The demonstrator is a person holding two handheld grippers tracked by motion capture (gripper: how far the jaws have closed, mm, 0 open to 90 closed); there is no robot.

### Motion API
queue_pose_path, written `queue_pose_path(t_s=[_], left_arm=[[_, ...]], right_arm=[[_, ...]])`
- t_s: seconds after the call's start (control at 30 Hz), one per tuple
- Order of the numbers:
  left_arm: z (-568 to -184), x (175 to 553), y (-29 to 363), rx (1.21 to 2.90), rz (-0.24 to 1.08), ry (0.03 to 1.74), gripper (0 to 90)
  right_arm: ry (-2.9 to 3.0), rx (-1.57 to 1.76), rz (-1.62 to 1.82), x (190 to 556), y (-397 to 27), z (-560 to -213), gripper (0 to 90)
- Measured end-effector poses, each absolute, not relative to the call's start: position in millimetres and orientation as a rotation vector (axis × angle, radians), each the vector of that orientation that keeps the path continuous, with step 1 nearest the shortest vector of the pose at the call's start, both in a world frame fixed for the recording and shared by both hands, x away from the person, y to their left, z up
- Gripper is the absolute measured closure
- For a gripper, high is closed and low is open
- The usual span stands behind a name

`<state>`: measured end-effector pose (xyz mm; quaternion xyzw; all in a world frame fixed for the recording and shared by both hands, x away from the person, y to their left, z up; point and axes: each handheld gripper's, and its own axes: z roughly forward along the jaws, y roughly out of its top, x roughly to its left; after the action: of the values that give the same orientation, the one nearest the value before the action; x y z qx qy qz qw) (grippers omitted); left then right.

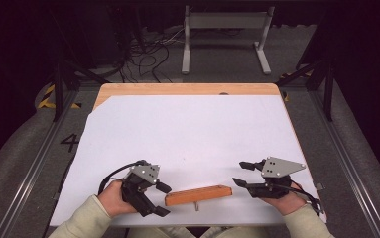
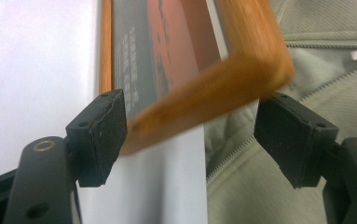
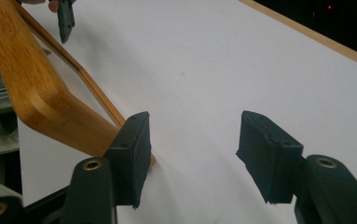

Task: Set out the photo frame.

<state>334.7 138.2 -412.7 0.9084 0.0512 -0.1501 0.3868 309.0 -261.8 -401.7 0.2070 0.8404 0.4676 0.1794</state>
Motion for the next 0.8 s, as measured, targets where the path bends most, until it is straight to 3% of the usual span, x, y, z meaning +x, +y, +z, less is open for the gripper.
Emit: queue_pose_path(t_s=[0.13,0.23,0.4,0.6,0.67,0.8], left_arm=[[-410.7,335.8,150.6,2.277,-0.395,0.158,24.1],[-407.7,339.2,163.6,2.236,-0.391,0.195,23.8],[-403.0,343.3,178.0,2.173,-0.334,0.244,29.9],[-400.0,348.5,185.9,2.126,-0.183,0.378,37.5],[-401.6,352.7,187.5,2.136,-0.072,0.514,39.2],[-405.8,360.4,190.7,2.090,-0.023,0.637,39.8]], right_arm=[[2.427,0.598,1.283,308.7,-261.4,-405.6,56.4],[2.488,0.586,1.230,306.9,-259.1,-409.4,71.7],[2.609,0.585,1.169,307.3,-256.4,-418.1,85.2],[2.713,0.560,1.159,307.4,-248.4,-428.6,89.6],[2.749,0.561,1.150,309.6,-244.7,-435.4,89.8],[2.793,0.554,1.153,312.6,-234.6,-444.8,90.0]])
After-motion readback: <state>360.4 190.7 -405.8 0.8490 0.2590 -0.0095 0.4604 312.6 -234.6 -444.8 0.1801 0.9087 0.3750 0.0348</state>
